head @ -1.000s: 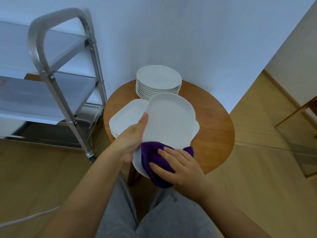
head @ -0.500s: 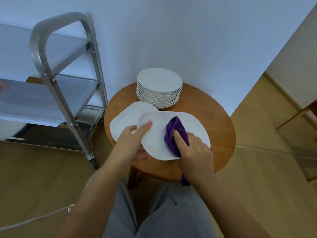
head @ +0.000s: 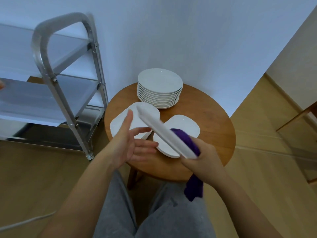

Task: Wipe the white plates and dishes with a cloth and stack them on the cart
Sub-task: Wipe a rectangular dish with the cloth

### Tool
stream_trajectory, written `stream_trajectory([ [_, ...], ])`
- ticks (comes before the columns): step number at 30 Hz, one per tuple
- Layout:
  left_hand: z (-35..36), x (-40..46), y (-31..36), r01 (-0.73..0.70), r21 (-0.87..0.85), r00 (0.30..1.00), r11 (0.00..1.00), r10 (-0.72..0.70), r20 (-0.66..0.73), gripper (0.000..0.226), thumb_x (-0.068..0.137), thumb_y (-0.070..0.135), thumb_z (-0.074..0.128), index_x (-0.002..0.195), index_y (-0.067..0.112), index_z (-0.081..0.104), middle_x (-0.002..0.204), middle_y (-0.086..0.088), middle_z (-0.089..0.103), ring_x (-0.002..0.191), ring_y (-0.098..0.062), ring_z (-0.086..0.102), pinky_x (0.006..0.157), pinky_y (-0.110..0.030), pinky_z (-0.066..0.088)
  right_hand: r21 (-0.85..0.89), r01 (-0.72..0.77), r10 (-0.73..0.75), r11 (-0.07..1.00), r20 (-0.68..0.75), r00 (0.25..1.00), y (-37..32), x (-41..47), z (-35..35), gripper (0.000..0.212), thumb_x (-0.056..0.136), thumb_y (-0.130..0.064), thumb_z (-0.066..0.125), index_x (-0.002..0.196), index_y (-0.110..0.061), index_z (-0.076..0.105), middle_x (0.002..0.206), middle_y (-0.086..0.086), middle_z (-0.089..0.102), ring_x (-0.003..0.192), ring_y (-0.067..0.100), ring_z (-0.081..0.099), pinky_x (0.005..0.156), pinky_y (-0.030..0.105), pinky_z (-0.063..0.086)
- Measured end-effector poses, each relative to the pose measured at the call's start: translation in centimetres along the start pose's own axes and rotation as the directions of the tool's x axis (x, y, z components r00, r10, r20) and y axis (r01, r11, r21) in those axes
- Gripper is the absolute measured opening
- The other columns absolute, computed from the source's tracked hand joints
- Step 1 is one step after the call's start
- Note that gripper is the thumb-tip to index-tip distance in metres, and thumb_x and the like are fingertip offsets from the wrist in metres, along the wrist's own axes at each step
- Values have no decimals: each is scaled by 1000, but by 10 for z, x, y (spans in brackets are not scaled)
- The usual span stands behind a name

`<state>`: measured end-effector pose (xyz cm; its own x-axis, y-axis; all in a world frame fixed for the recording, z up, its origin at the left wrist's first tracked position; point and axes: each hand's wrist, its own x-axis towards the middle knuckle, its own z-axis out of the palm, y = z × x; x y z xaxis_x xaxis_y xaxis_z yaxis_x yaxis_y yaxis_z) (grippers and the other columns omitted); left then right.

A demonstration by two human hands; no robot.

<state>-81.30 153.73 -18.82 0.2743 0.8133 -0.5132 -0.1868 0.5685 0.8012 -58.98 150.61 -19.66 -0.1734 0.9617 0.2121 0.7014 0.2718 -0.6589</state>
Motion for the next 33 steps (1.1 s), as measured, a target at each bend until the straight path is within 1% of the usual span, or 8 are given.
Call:
stream_trajectory([
  [3,16,9,-17,-122,115,977,986,140,-162,91,57,73,52,135,28,37,126,-1,57,105,-19,58,84,-40,52,516,-187,181,836,64,981,-2,7,-10,49,67,-6,80,100,-37,59,86,-13,67,84,6,64,58,13,50],
  [6,26,13,-37,-240,-255,961,937,266,72,69,72,42,72,132,19,46,131,-5,57,115,-25,58,98,-46,46,767,-256,188,588,178,966,-11,11,-10,43,59,-6,78,95,-28,68,89,-4,74,84,13,70,60,22,54],
  [10,33,13,-37,-245,-562,932,790,351,87,33,78,19,66,112,20,66,118,-10,66,106,-27,64,81,-41,56,763,-397,273,509,294,916,-14,11,-2,50,63,-29,84,108,-21,64,93,0,74,82,17,71,61,25,55],
  [16,18,5,-21,-393,-282,919,875,363,-154,30,76,20,68,104,22,61,94,2,74,84,-17,71,61,-29,58,725,-525,704,445,79,706,-8,19,-13,42,88,-65,37,96,-29,55,90,-5,62,81,12,59,65,29,44],
  [21,29,0,-18,-407,41,911,913,409,-63,22,77,4,69,89,22,65,82,5,74,70,-9,70,53,-20,53,459,-84,192,885,-193,962,-45,16,-10,30,87,-41,36,113,-57,38,135,-5,46,122,6,43,102,28,34],
  [26,28,-8,-12,-505,313,861,804,445,244,45,71,-4,73,96,31,60,86,18,71,85,2,65,65,-11,50,-344,304,-181,888,347,920,-56,19,5,46,97,-52,12,139,-57,-7,156,-11,-19,136,6,-29,104,33,-27],
  [30,14,-12,-3,-335,317,904,888,208,373,49,68,-9,71,103,24,60,88,7,72,86,-8,68,65,-17,53,-440,487,-247,755,497,832,-56,42,-14,54,95,-56,28,145,-48,9,154,0,16,141,22,8,114,46,1],
  [33,13,-18,4,-304,362,885,881,120,449,43,71,-7,70,102,23,62,91,5,72,85,-12,69,65,-18,53,-394,493,-253,775,521,815,-55,60,-25,59,86,-65,43,140,-45,28,117,-7,50,100,10,45,86,27,37],
])
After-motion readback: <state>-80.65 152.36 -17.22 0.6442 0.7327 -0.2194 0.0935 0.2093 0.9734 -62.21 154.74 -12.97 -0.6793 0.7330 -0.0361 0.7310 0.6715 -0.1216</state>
